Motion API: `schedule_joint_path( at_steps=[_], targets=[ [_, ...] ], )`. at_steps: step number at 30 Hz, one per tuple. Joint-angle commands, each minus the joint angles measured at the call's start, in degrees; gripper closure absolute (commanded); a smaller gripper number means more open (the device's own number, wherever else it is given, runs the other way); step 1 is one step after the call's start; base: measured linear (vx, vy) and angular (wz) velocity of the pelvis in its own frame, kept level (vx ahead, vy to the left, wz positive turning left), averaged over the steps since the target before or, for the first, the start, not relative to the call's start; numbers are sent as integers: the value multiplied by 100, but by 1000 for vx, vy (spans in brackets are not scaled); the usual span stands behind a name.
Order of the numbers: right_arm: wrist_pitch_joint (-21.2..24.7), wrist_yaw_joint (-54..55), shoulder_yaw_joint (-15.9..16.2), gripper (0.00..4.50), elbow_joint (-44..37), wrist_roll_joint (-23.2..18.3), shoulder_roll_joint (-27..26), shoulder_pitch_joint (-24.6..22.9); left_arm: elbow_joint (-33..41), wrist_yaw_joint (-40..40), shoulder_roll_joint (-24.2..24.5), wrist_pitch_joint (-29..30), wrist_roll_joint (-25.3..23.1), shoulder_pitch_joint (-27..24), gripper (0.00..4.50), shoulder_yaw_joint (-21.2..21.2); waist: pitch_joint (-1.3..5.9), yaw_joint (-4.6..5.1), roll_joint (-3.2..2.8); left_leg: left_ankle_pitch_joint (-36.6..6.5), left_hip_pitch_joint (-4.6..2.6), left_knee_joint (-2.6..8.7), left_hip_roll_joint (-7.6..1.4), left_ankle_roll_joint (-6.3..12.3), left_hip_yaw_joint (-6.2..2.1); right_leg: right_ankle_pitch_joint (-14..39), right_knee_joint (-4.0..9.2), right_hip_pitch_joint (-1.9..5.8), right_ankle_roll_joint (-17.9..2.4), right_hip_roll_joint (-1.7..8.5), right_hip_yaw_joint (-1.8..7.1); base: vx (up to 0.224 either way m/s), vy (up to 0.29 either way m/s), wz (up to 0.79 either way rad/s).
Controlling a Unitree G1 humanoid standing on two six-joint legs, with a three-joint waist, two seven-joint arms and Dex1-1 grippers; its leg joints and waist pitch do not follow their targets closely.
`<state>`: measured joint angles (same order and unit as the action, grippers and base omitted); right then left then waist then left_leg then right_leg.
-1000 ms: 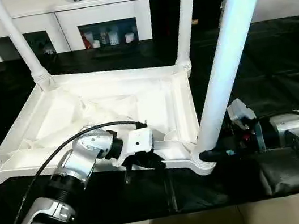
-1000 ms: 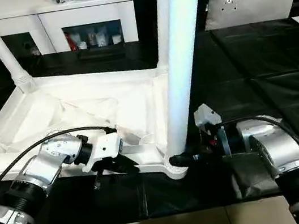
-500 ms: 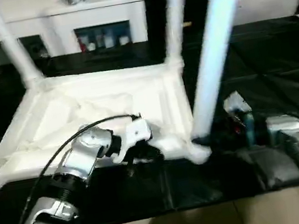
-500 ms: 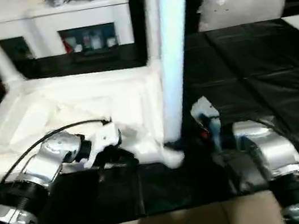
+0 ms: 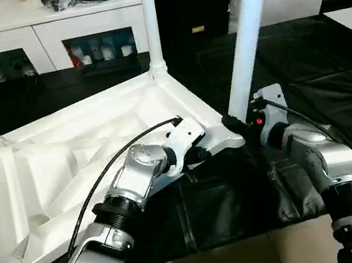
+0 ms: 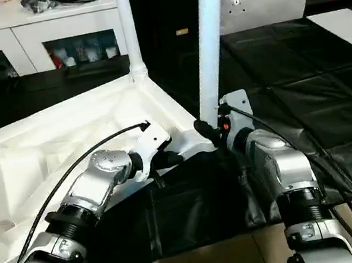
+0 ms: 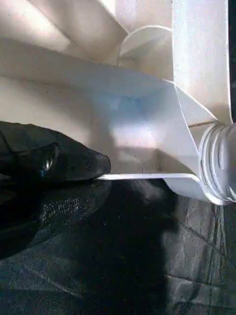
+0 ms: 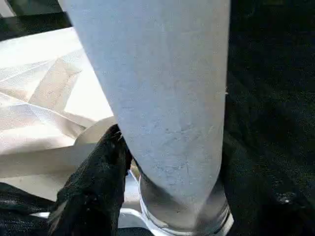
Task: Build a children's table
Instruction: Rotate leg to tighten
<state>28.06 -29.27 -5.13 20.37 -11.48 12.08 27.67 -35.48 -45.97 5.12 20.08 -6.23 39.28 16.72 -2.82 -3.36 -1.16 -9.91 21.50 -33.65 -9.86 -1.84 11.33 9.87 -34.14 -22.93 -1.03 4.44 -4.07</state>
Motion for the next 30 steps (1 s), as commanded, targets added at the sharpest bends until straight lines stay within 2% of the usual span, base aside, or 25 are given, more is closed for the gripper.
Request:
schedule_joint_path(
  at_steps=[1, 3, 4, 6, 8, 10, 12, 16, 20, 21, 22, 24, 26, 27, 28, 30],
  targets=[
    [96, -134, 160, 137, 0, -74, -117, -86, 152, 44, -17, -32, 30, 108, 450, 31, 372, -44, 66, -1141, -68, 359, -302, 321, -174, 1569, 488, 275, -1051, 445, 257, 0, 0, 0],
    [-9, -318, 195, 115, -70, -79, -3, -159, 176, -53, 103, -140, 44, 66, 450, 42, 366, -50, 76, -1208, -73, 362, -300, 303, -176, 1692, 500, 275, -1020, 447, 251, 0, 0, 0],
    [-109, -600, 283, 102, -160, -98, 178, -258, 133, -217, 259, -456, 24, 36, 450, 94, 362, -48, 90, -1282, -78, 367, -304, 282, -178, 1849, 516, 273, -965, 452, 252, 0, 0, 0],
    [-236, -914, 347, 89, -239, -108, 406, -353, 115, -548, 467, -811, 4, -28, 450, 181, 366, -71, 79, -1244, -59, 368, -311, 322, -183, 1755, 506, 288, -912, 452, 264, 0, 0, 0],
    [-268, -989, 355, 70, -252, -102, 462, -372, 119, -644, 522, -880, -3, -48, 450, 202, 373, -64, 75, -1227, -65, 369, -317, 327, -181, 1633, 489, 277, -962, 451, 262, 0, 0, 0],
    [-455, -1446, 471, 50, -297, -57, 766, -447, 175, -1081, 751, -1170, 10, -117, 450, 306, 378, -73, 66, -1223, -67, 360, -317, 327, -179, 1618, 479, 274, -1002, 456, 258, 0, 0, 0],
    [-646, -2096, 562, 50, -392, -127, 1102, -537, 263, -1645, 1001, -1553, 77, -201, 450, 445, 375, -109, 60, -1215, -70, 361, -351, 354, -178, 1499, 462, 271, -1041, 459, 270, 0, 0, 0],
    [-757, -2606, 633, 50, -461, -225, 1379, -593, 280, -2069, 1203, -1836, 104, -229, 450, 613, 381, -212, 44, -1120, -86, 352, -375, 386, -155, 1184, 407, 254, -1199, 453, 269, 0, 0, 0],
    [-1060, -3440, 903, 50, -467, -173, 1822, -689, 303, -2760, 1507, -2500, 112, -262, 450, 832, 382, -309, 42, -1191, -91, 348, -392, 371, -151, 1236, 401, 253, -1189, 470, 273, 0, 0, 0],
    [-1072, -3497, 926, 50, -478, -182, 1841, -700, 304, -2810, 1521, -2533, 117, -263, 450, 844, 377, -320, 106, -1199, -93, 353, -393, 368, -141, 1285, 405, 249, -1177, 468, 275, 0, 0, 0],
    [-1099, -3742, 1015, 50, -532, -242, 1912, -748, 319, -3021, 1575, -2647, 146, -270, 450, 886, 376, -348, 73, -1208, -94, 355, -395, 352, -154, 1391, 401, 249, -1175, 485, 271, 0, 0, 0],
    [-1063, -3945, 1070, 65, -602, -310, 1950, -791, 351, -3153, 1602, -2698, 179, -277, 450, 907, 371, -366, 88, -1244, -102, 353, -397, 340, -147, 1494, 415, 241, -1147, 484, 274, 0, 0, 0],
    [-865, -4357, 1190, 65, -803, -506, 2014, -884, 465, -3390, 1652, -2726, 250, -290, 450, 953, 368, -403, 76, -1281, -108, 362, -408, 336, -154, 1590, 420, 241, -1116, 485, 278, 0, 0, 0],
    [-865, -4357, 1190, 79, -803, -506, 2014, -884, 465, -3390, 1652, -2726, 250, -290, 450, 953, 369, -413, 79, -1275, -104, 363, -414, 341, -157, 1576, 411, 243, -1106, 485, 280, 0, 0, 0],
    [-806, -4417, 1206, 79, -863, -561, 2018, -902, 468, -3431, 1661, -2749, 261, -284, 450, 963, 369, -433, 75, -1280, -110, 367, -416, 326, -156, 1583, 412, 223, -1113, 484, 280, 0, 0, 0],
    [-752, -4578, 1252, 105, -926, -688, 2035, -932, 402, -3509, 1685, -2856, 280, -254, 450, 1006, 370, -457, 78, -1324, -117, 361, -413, 296, -155, 1655, 420, 219, -1103, 493, 284, 0, 0, 0]
  ],
)
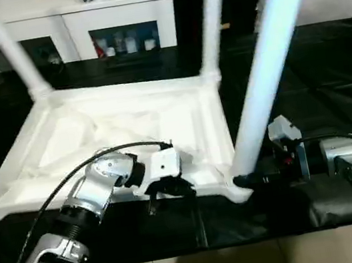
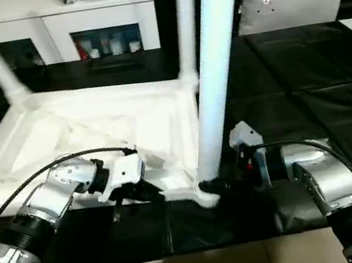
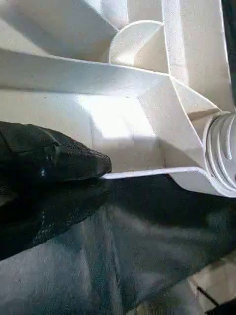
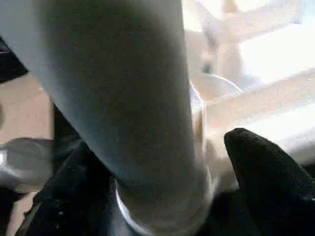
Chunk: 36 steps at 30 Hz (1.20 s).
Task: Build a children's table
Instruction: Rotate leg to tighten
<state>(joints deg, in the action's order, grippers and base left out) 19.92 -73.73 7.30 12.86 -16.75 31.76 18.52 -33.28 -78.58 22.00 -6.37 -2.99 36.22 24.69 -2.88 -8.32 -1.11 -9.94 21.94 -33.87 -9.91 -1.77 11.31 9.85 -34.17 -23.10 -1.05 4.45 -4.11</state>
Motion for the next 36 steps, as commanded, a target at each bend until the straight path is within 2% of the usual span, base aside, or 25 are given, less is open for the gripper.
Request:
schedule_joint_path(
  at_steps=[1, 12, 16, 17, 19, 21, 22, 25, 26, 27, 28, 30, 31, 32, 33, 34, 36],
  targets=[
    [42, -182, 22, 115, -181, -184, 66, -31, 152, -281, 4, -254, -45, 61, 450, 225, 376, 23, 67, -1318, -158, 388, -412, 274, -157, 1677, 421, 241, -1072, 498, 291, 0, 0, 0],
    [342, -418, 95, 201, -334, -363, 119, -141, -9, -411, -4, -305, 4, 49, 450, 192, 388, 15, 93, -1156, -135, 373, -397, 285, -157, 1589, 401, 252, -1069, 494, 278, 0, 0, 0],
    [580, -174, -1, 218, -439, -466, -33, -163, 15, -365, -60, -134, 108, 19, 450, 101, 384, 16, 96, -1161, -136, 378, -395, 267, -159, 1713, 411, 249, -1011, 499, 280, 0, 0, 0],
    [747, 250, -73, 223, -437, -405, -214, -116, 24, -68, -159, 126, 96, 39, 450, 8, 377, 27, 102, -1164, -134, 382, -392, 257, -157, 1738, 415, 248, -1006, 494, 281, 0, 0, 0],
    [821, 1056, -212, 227, -285, -233, -569, 26, -15, 452, -355, 501, 89, 106, 450, -164, 357, 71, 103, -1286, -139, 393, -377, 168, -167, 2000, 439, 227, -960, 494, 276, 0, 0, 0],
    [922, 1670, -321, 228, -110, -129, -832, 173, -43, 809, -497, 785, 86, 163, 450, -281, 334, 123, 111, -1510, -159, 404, -342, 18, -182, 2521, 490, 205, -848, 495, 260, 0, 0, 0],
    [1012, 2047, -390, 230, -17, -55, -984, 263, -37, 1000, -569, 968, 57, 191, 450, -318, 328, 204, 92, -1657, -187, 416, -335, -87, -213, 2893, 542, 202, -718, 511, 254, 0, 0, 0],
    [1307, 3269, -577, 238, 296, 270, -1458, 550, -44, 1698, -862, 1633, -85, 280, 450, -403, 317, 329, 100, -1790, -176, 430, -323, -155, -237, 3008, 557, 209, -659, 497, 242, 0, 0, 0],
    [1375, 3593, -626, 238, 389, 364, -1582, 629, -60, 1924, -967, 1833, -120, 306, 450, -437, 321, 391, 100, -1785, -156, 435, -316, -160, -246, 2942, 553, 223, -669, 494, 239, 0, 0, 0],
    [1375, 3593, -626, 239, 389, 364, -1582, 629, -60, 1924, -967, 1833, -120, 306, 450, -437, 329, 408, 102, -1773, -161, 432, -318, -159, -239, 2877, 553, 223, -678, 489, 246, 0, 0, 0],
    [1355, 4236, -739, 239, 660, 524, -1858, 818, -135, 2506, -1263, 2257, -201, 390, 450, -556, 332, 479, 93, -1694, -164, 418, -309, -142, -212, 2554, 542, 202, -799, 470, 265, 0, 0, 0],
    [1046, 4636, -792, 239, 960, 659, -2041, 976, -217, 3002, -1535, 2528, -256, 479, 450, -669, 339, 503, 92, -1675, -175, 395, -298, -114, -203, 2452, 551, 207, -868, 477, 261, 0, 0, 0],
    [746, 4677, -800, 239, 1113, 665, -2125, 1053, -255, 3286, -1726, 2691, -245, 537, 450, -771, 346, 499, 80, -1663, -181, 381, -291, -99, -197, 2415, 551, 209, -882, 478, 260, 0, 0, 0],
    [703, 4671, -801, 239, 1138, 661, -2141, 1069, -267, 3336, -1763, 2720, -237, 552, 450, -795, 353, 489, 95, -1561, -163, 378, -282, -26, -190, 2277, 556, 238, -898, 469, 261, 0, 0, 0],
    [648, 4621, -801, 208, 1172, 640, -2157, 1093, -300, 3381, -1806, 2698, -229, 579, 450, -813, 361, 481, 94, -1475, -144, 376, -283, 11, -189, 2130, 537, 258, -912, 462, 264, 0, 0, 0],
    [611, 4492, -881, 178, 1155, 508, -2211, 1101, -307, 3309, -1778, 2562, -243, 585, 450, -755, 382, 471, 84, -1250, -117, 376, -289, 136, -184, 1618, 490, 288, -1000, 441, 269, 0, 0, 0],
    [659, 4354, -944, 178, 1088, 383, -2220, 1079, -305, 3246, -1726, 2463, -264, 581, 450, -716, 401, 460, 86, -1093, -112, 361, -287, 278, -174, 1226, 446, 311, -1109, 437, 271, 0, 0, 0]
  ],
)
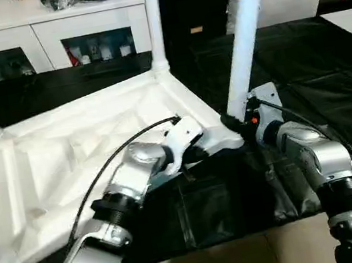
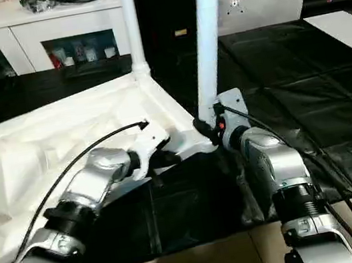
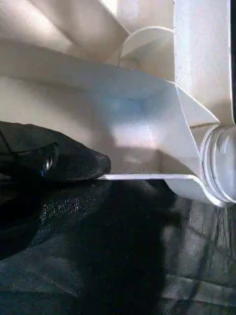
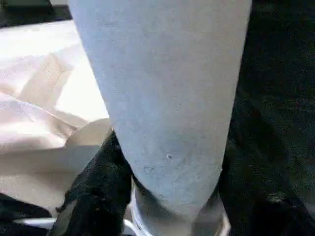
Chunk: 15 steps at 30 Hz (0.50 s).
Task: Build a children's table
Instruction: Rotate leg to tighten
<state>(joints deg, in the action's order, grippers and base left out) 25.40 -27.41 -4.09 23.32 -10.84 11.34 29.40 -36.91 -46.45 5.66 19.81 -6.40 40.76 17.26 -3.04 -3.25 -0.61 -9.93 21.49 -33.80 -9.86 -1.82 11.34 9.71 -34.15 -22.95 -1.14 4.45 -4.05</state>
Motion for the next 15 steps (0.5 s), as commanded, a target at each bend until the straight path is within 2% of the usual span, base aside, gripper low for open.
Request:
schedule_joint_path(
  at_steps=[1, 2, 4, 6, 7, 8, 9, 11, 12, 14, 15],
  targets=[
    [93, -341, 204, 157, 5, -190, -144, -28, 78, -24, -40, -226, 65, 114, 450, 53, 420, -57, 36, -980, -56, 350, -293, 339, -174, 1067, 424, 307, -1165, 439, 261, 0, 0, 0],
    [83, -353, 210, 157, -4, -178, -133, -33, 85, -40, -25, -245, 62, 111, 450, 61, 420, -57, 36, -980, -56, 350, -293, 339, -174, 1067, 424, 307, -1165, 439, 261, 0, 0, 0],
    [-308, -804, 417, 134, -118, -10, 157, -181, 40, -59, 131, -617, 83, 94, 450, -36, 423, -76, -33, -1033, -66, 344, -302, 354, -177, 988, 427, 310, -1221, 437, 250, 0, 0, 0],
    [-618, -1063, 576, 128, -112, 88, 288, -238, 37, -141, 170, -676, 108, 79, 450, -56, 421, -85, -1, -1040, -65, 338, -309, 363, -167, 920, 411, 312, -1257, 438, 253, 0, 0, 0],
    [-704, -1204, 600, 108, -95, 76, 359, -269, 17, -172, 210, -671, 88, 75, 450, -45, 413, -92, -29, -1039, -54, 338, -304, 376, -170, 977, 413, 318, -1271, 447, 252, 0, 0, 0],
    [-704, -1204, 600, 108, -95, 76, 359, -269, 17, -172, 210, -671, 88, 75, 450, -45, 408, -90, -28, -1071, -61, 340, -308, 381, -165, 1042, 431, 310, -1271, 445, 252, 0, 0, 0],
    [-793, -1376, 580, 99, -94, 32, 439, -301, -3, -303, 276, -777, 81, 52, 450, -6, 404, -96, -49, -1095, -67, 343, -314, 367, -173, 1117, 428, 312, -1280, 445, 249, 0, 0, 0],
    [-964, -2028, 583, 99, -188, -65, 834, -446, -63, -807, 567, -1210, 28, -29, 450, 166, 404, -127, -33, -1171, -62, 339, -310, 397, -178, 1230, 458, 317, -1234, 451, 242, 0, 0, 0],
    [-975, -2196, 604, 94, -221, -74, 951, -483, -67, -974, 645, -1314, 36, -54, 450, 203, 406, -151, -38, -1141, -54, 343, -330, 422, -184, 1146, 429, 337, -1217, 449, 249, 0, 0, 0],
    [-1131, -2912, 775, 87, -284, -63, 1399, -589, -83, -1631, 901, -1849, 130, -124, 450, 320, 404, -182, -49, -1118, -56, 341, -347, 464, -176, 993, 407, 322, -1271, 432, 238, 0, 0, 0],
    [-1157, -2986, 789, 87, -279, -78, 1434, -595, -87, -1678, 919, -1866, 136, -127, 450, 329, 405, -199, -55, -1135, -63, 339, -352, 461, -170, 998, 401, 318, -1288, 437, 238, 0, 0, 0]
  ],
)
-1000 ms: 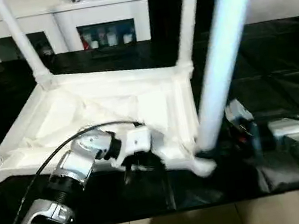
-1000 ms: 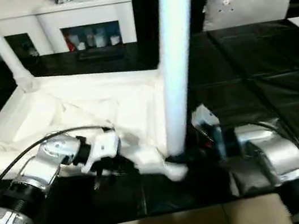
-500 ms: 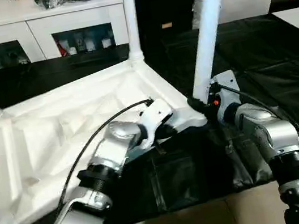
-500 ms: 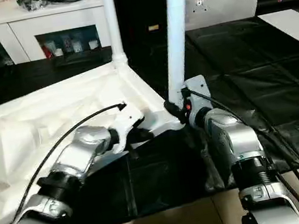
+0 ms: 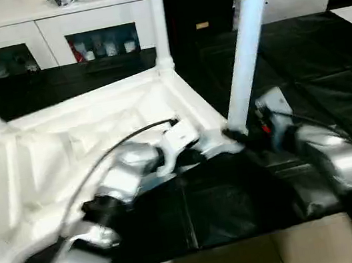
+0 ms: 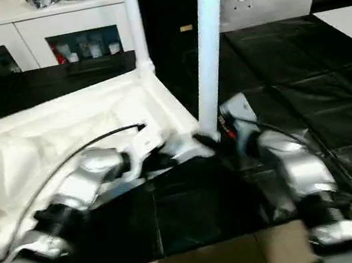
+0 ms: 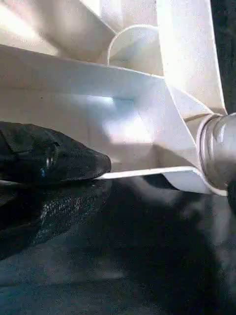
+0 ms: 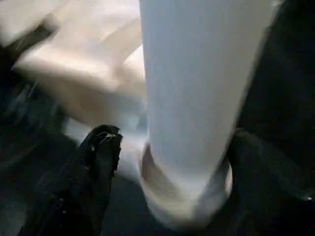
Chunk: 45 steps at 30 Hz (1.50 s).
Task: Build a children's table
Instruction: Rotate leg to tighten
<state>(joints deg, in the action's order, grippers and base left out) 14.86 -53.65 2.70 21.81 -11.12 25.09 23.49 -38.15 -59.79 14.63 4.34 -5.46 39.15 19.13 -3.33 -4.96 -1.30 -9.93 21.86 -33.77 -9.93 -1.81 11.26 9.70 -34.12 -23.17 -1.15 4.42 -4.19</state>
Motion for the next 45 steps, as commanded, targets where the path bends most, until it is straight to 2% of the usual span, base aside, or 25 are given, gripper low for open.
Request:
schedule_joint_path(
  at_steps=[1, 4, 6, 8, 9, 11, 13, 15, 19, 24, 30, 33, 35, 37, 38, 39, 40, 41, 42, 43, 45],
  targets=[
    [-117, -482, 116, 87, -143, -87, 107, -12, 23, -395, 63, -403, 13, 37, 450, 181, 430, -46, 10, -1145, -105, 336, -356, 452, -153, 999, 392, 325, -1325, 448, 260, 0, 0, 0],
    [-161, -977, 131, 87, -225, -227, 290, -53, -10, -672, 228, -713, -78, 29, 450, 333, 426, -73, 4, -1278, -127, 346, -375, 410, -157, 1167, 402, 307, -1323, 448, 257, 0, 0, 0],
    [-157, -1298, 146, 87, -272, -304, 413, -72, -21, -907, 354, -982, -122, 8, 450, 438, 424, -132, -4, -1290, -132, 346, -385, 390, -159, 1204, 397, 302, -1310, 460, 265, 0, 0, 0],
    [-105, -1702, 189, 113, -216, -455, 555, -52, -61, -1264, 470, -1345, -71, 2, 450, 529, 429, -170, 44, -1283, -143, 335, -378, 394, -147, 1220, 402, 297, -1319, 468, 266, 0, 0, 0],
    [-125, -1832, 214, 121, -206, -495, 590, -49, -57, -1403, 498, -1416, -46, -3, 450, 539, 427, -188, 29, -1247, -124, 341, -380, 399, -151, 1254, 393, 306, -1304, 476, 270, 0, 0, 0],
    [-147, -1915, 232, 124, -199, -514, 609, -47, -47, -1499, 514, -1459, -29, -7, 450, 546, 429, -200, 32, -1221, -130, 339, -385, 394, -151, 1251, 389, 297, -1298, 477, 268, 0, 0, 0],
    [-120, -2062, 252, 163, -193, -547, 624, -47, -34, -1660, 542, -1573, -12, -11, 450, 568, 433, -236, 28, -1218, -140, 340, -393, 361, -150, 1306, 384, 284, -1294, 482, 270, 0, 0, 0],
    [-77, -2281, 315, 165, -273, -615, 639, -88, -37, -1777, 577, -1691, -12, 1, 450, 638, 442, -272, 37, -1179, -139, 332, -394, 368, -151, 1253, 369, 286, -1300, 484, 271, 0, 0, 0],
    [-34, -2534, 433, 205, -333, -684, 665, -142, -120, -1844, 574, -1824, -9, 31, 450, 670, 444, -321, 39, -1153, -140, 333, -396, 370, -150, 1238, 365, 281, -1288, 488, 270, 0, 0, 0],
    [7, -2646, 509, 238, -348, -653, 675, -186, -216, -1898, 542, -1901, -26, 52, 450, 634, 434, -330, 45, -1206, -140, 340, -388, 316, -153, 1434, 389, 282, -1217, 496, 270, 0, 0, 0],
    [265, -2636, 471, 249, -430, -806, 637, -210, -265, -1884, 479, -1794, 83, 27, 450, 553, 442, -335, 45, -1142, -133, 335, -390, 327, -156, 1376, 376, 285, -1220, 488, 268, 0, 0, 0],
    [834, -2038, 298, 249, -786, -1080, 351, -299, -176, -1321, 252, -1032, 128, 2, 450, 336, 439, -336, 42, -1091, -134, 337, -396, 335, -154, 1319, 368, 287, -1249, 485, 272, 0, 0, 0],
    [1061, -1332, 236, 249, -821, -945, 73, -298, -144, -853, 84, -521, 85, 32, 450, 228, 409, -306, 50, -1237, -138, 358, -381, 235, -162, 1691, 404, 268, -1189, 492, 265, 0, 0, 0],
    [1059, -562, 138, 249, -679, -695, -246, -203, -7, -616, -50, -127, 122, 3, 450, 170, 365, -247, 35, -1620, -170, 371, -339, 63, -193, 2680, 523, 248, -899, 521, 248, 0, 0, 0],
    [1070, -499, 124, 249, -665, -686, -276, -191, 1, -586, -67, -97, 123, 3, 450, 163, 353, -229, 39, -1686, -172, 382, -338, 27, -197, 2842, 542, 240, -825, 518, 248, 0, 0, 0],
    [1222, 245, -14, 249, -508, -545, -616, -56, 67, -173, -297, 244, 137, 28, 450, 69, 345, -203, 44, -1766, -184, 390, -332, -4, -208, 2986, 561, 232, -768, 516, 239, 0, 0, 0],
    [1267, 418, -41, 249, -470, -511, -700, -20, 54, -15, -378, 335, 127, 53, 450, 39, 329, -71, 45, -2055, -217, 394, -304, -124, -245, 3348, 606, 217, -649, 504, 194, 0, 0, 0],
    [1366, 755, -90, 249, -407, -441, -861, 47, 25, 306, -544, 517, 108, 105, 450, -19, 330, 0, 34, -2093, -234, 398, -303, -143, -251, 3393, 627, 205, -621, 503, 195, 0, 0, 0],
    [1449, 1067, -150, 249, -320, -390, -1010, 130, 0, 509, -675, 674, 94, 151, 450, -46, 341, 24, 43, -2090, -231, 392, -300, -134, -252, 3360, 633, 212, -609, 498, 194, 0, 0, 0],
    [1503, 1262, -192, 249, -264, -363, -1105, 183, -12, 621, -753, 774, 86, 180, 450, -59, 341, 75, 36, -2066, -201, 403, -297, -103, -261, 3266, 630, 231, -615, 491, 193, 0, 0, 0],
    [1642, 1814, -335, 249, -57, -301, -1356, 348, -65, 925, -950, 998, 28, 265, 450, -94, 348, 115, 39, -2061, -201, 407, -292, -70, -255, 3174, 640, 223, -608, 479, 195, 0, 0, 0]
  ],
)
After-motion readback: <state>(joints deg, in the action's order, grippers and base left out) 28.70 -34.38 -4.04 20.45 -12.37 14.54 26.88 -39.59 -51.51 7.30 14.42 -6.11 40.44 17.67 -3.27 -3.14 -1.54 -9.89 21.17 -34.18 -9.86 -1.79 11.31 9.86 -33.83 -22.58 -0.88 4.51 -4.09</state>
